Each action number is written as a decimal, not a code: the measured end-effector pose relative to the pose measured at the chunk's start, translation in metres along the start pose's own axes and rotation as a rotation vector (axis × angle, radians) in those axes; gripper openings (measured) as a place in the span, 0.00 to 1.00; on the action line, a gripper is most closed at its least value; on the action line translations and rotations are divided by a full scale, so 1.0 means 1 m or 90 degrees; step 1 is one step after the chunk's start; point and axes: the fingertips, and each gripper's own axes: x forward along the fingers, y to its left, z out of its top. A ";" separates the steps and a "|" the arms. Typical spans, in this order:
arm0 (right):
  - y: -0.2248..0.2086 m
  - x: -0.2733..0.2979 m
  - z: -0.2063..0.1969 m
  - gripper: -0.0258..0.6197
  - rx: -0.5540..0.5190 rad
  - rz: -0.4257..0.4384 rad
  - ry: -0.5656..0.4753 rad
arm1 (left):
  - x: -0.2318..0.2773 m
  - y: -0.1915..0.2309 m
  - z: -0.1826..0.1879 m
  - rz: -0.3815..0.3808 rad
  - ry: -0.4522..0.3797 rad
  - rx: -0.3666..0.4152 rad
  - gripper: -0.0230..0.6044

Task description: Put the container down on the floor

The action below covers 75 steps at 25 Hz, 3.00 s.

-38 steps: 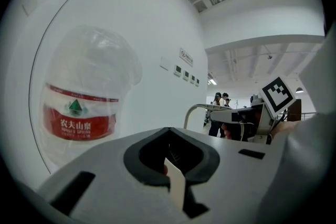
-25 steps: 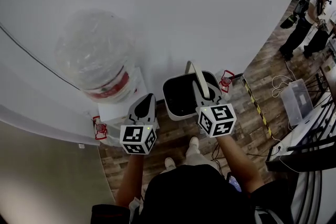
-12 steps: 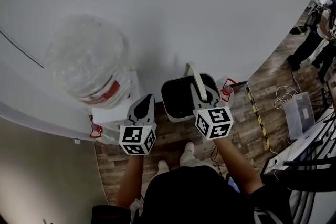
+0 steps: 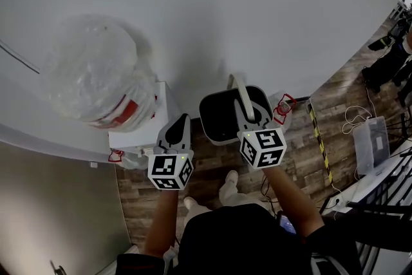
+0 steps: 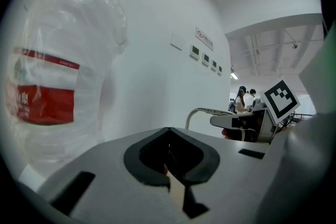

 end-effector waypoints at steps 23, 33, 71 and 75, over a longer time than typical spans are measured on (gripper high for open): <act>-0.004 0.044 -0.066 0.08 -0.010 -0.031 -0.034 | 0.040 0.031 -0.060 -0.051 -0.017 0.017 0.06; -0.026 0.072 -0.153 0.08 0.001 -0.049 -0.031 | 0.061 0.034 -0.166 -0.070 0.014 0.004 0.06; -0.080 0.164 -0.393 0.08 -0.013 -0.078 -0.089 | 0.145 0.090 -0.413 -0.116 -0.051 0.012 0.06; -0.082 0.172 -0.411 0.08 -0.015 -0.075 -0.098 | 0.151 0.088 -0.432 -0.120 -0.061 0.014 0.06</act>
